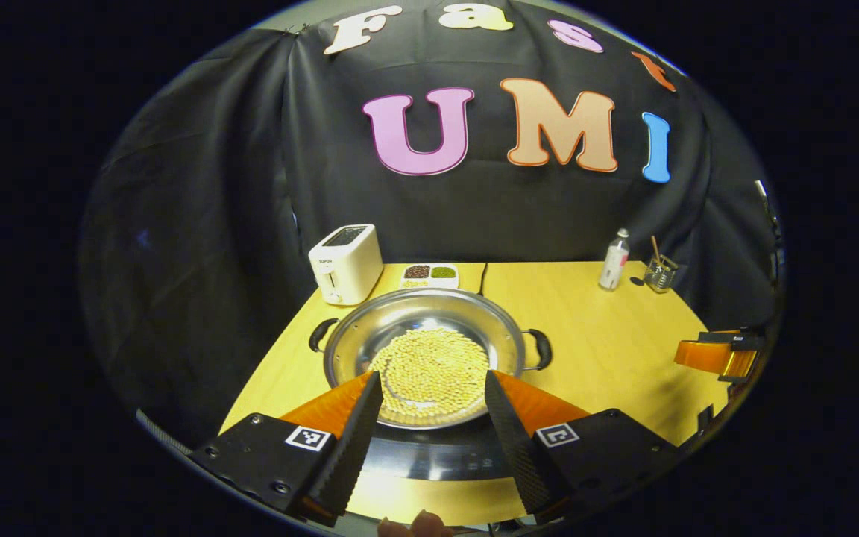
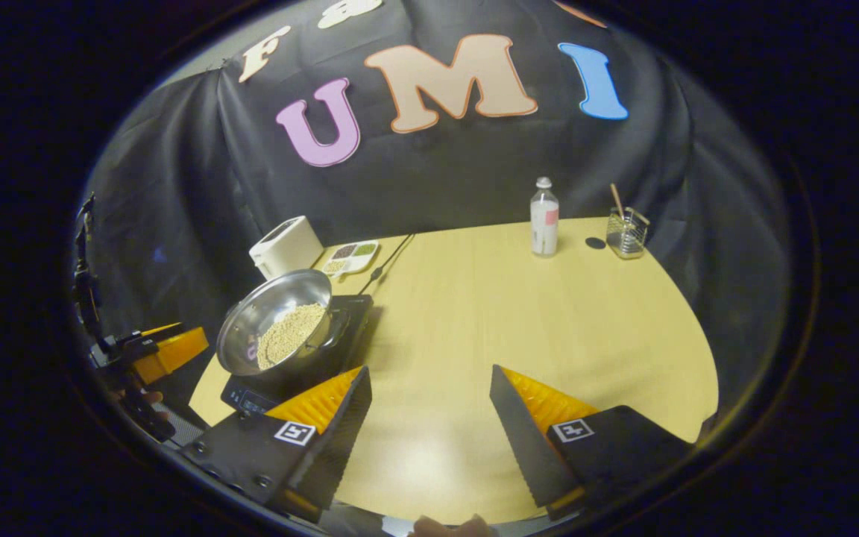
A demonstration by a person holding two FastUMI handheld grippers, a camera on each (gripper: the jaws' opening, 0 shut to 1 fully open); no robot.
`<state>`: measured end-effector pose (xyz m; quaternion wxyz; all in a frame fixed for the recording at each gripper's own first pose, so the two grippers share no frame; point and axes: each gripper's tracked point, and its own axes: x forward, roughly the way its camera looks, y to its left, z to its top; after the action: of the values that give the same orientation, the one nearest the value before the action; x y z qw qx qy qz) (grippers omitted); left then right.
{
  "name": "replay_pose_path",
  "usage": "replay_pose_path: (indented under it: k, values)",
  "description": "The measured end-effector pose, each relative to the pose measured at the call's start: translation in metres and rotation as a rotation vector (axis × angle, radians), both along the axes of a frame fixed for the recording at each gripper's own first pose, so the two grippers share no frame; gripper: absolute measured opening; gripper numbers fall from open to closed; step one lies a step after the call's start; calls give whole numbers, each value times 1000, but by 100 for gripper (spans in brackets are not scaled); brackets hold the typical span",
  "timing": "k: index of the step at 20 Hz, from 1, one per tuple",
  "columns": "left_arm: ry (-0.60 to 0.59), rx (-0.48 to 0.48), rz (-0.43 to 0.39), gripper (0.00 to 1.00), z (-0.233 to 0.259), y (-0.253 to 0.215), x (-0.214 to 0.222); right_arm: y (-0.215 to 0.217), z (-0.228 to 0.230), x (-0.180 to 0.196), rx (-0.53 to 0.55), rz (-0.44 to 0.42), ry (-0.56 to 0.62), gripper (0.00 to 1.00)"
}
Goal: First push the handle of the pot to place it horizontally, then grasp the pot with both hands and set it on the induction cooktop.
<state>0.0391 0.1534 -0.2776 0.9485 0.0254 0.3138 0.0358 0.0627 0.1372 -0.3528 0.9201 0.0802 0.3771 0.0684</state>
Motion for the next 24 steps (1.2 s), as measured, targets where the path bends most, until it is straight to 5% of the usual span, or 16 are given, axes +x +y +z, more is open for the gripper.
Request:
replay_pose_path:
  k: [7,13,24]
  values:
    - [-86,46,-72,84,53,-44,-9,-42,54,-11,28,-79,-129,94]
    - [-232,-25,-100,84,119,-74,-2,-62,120,-21,-9,-119,-243,94]
    - [-529,-132,-105,84,255,-94,-63,-69,292,-84,-142,-133,-542,93]
